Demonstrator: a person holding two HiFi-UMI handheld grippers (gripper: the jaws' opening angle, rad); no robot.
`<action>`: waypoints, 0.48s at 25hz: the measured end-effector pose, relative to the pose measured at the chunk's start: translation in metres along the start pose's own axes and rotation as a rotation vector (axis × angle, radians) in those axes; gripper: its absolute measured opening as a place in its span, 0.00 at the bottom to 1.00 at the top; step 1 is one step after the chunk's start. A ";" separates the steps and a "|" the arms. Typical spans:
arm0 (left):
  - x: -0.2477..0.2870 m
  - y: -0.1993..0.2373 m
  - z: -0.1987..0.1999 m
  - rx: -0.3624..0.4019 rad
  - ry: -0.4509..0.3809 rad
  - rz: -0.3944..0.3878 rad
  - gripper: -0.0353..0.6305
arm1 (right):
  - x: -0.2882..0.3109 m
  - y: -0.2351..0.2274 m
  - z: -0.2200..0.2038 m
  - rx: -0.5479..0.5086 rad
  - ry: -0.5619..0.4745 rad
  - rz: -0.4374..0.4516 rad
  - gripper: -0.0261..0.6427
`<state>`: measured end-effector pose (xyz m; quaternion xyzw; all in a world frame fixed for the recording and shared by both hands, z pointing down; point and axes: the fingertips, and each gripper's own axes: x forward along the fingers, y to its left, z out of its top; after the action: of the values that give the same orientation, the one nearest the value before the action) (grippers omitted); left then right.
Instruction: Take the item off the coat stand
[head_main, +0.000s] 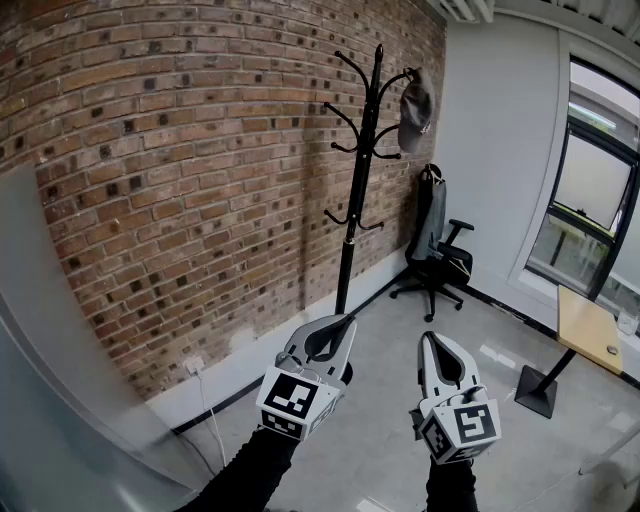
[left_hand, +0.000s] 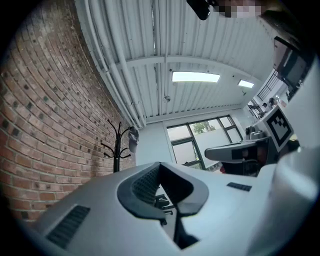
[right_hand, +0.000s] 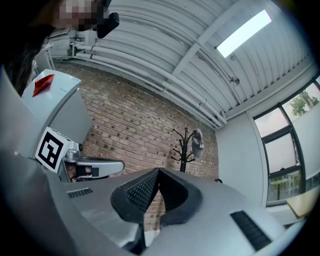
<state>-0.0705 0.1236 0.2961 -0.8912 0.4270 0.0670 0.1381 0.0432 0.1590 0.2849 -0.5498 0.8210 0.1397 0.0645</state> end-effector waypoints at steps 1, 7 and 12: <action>0.001 0.001 -0.001 -0.001 0.002 0.001 0.06 | 0.000 -0.002 0.000 0.005 0.002 -0.004 0.05; 0.019 0.011 0.002 -0.006 0.004 0.018 0.06 | 0.012 -0.011 0.004 -0.008 -0.017 -0.023 0.05; 0.049 0.028 0.003 0.003 -0.032 -0.012 0.06 | 0.045 -0.022 0.003 -0.015 -0.041 -0.029 0.05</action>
<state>-0.0612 0.0716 0.2759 -0.8924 0.4193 0.0798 0.1467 0.0457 0.1120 0.2669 -0.5592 0.8103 0.1563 0.0793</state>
